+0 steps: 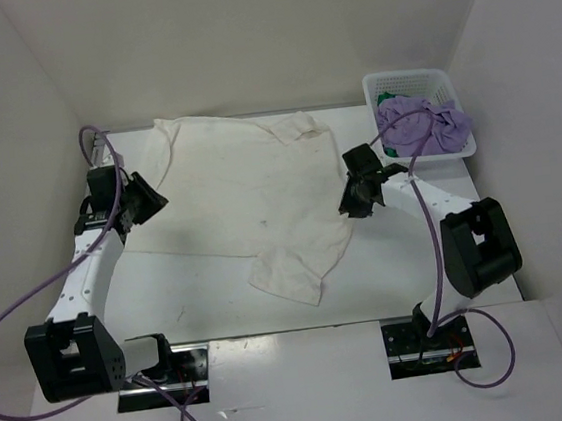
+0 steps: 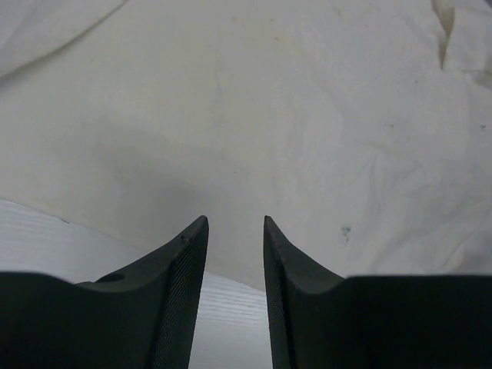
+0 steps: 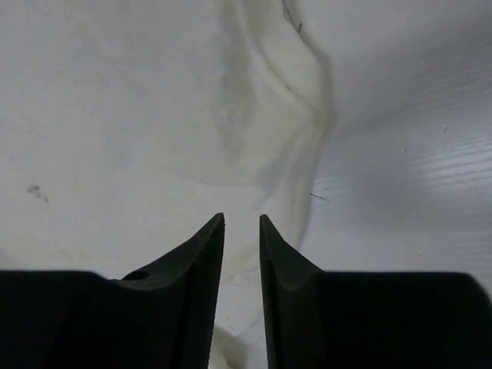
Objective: Fold and stack the t-shirts
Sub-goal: Flatten out the tshirt
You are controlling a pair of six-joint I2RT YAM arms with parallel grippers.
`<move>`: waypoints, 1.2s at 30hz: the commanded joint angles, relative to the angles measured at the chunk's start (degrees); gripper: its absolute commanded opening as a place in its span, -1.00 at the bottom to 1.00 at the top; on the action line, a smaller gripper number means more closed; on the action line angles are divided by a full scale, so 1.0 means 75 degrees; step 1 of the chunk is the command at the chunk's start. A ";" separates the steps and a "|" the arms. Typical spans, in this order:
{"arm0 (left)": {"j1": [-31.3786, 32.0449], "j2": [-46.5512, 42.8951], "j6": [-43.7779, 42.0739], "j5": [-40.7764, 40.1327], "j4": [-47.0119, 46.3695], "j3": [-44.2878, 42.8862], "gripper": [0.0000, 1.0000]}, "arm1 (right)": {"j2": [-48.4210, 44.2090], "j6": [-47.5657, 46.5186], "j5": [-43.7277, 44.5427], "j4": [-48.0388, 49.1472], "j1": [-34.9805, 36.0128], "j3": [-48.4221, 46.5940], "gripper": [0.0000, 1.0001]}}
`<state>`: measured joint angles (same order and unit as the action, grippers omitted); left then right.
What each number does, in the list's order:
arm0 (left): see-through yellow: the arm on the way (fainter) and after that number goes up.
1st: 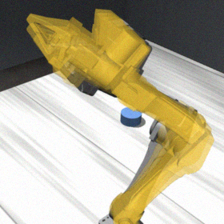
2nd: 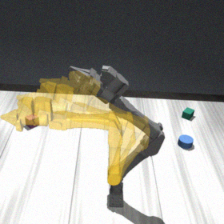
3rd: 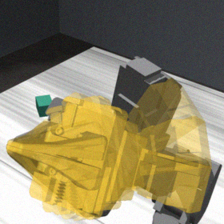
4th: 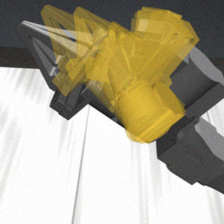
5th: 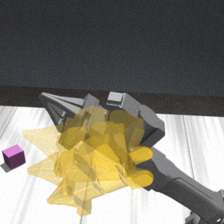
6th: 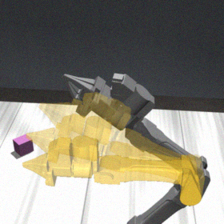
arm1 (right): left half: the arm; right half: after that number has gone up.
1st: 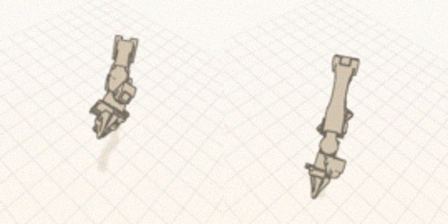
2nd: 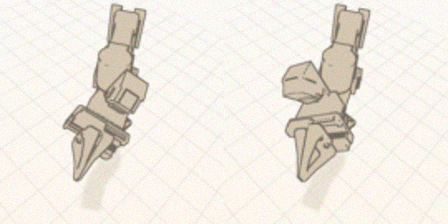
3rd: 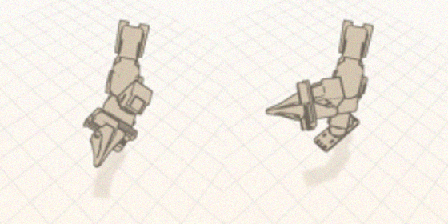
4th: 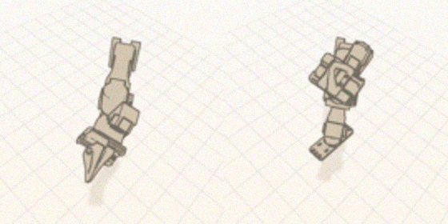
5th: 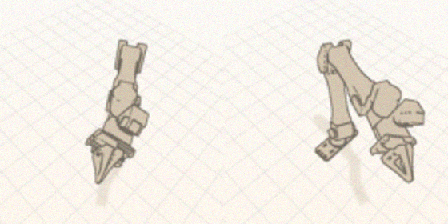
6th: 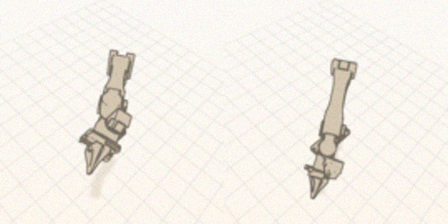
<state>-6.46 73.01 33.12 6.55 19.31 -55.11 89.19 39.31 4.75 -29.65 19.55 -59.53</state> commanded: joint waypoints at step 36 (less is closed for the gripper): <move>-0.1754 0.1822 0.0787 -0.1177 0.0331 0.0363 -0.21 | 0.1564 0.0419 -0.0258 0.0988 -0.2208 -0.1756 0.07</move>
<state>-20.45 90.06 40.82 0.67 19.53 -51.05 104.53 43.94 3.79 -22.24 2.50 -72.73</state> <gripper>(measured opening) 0.413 0.520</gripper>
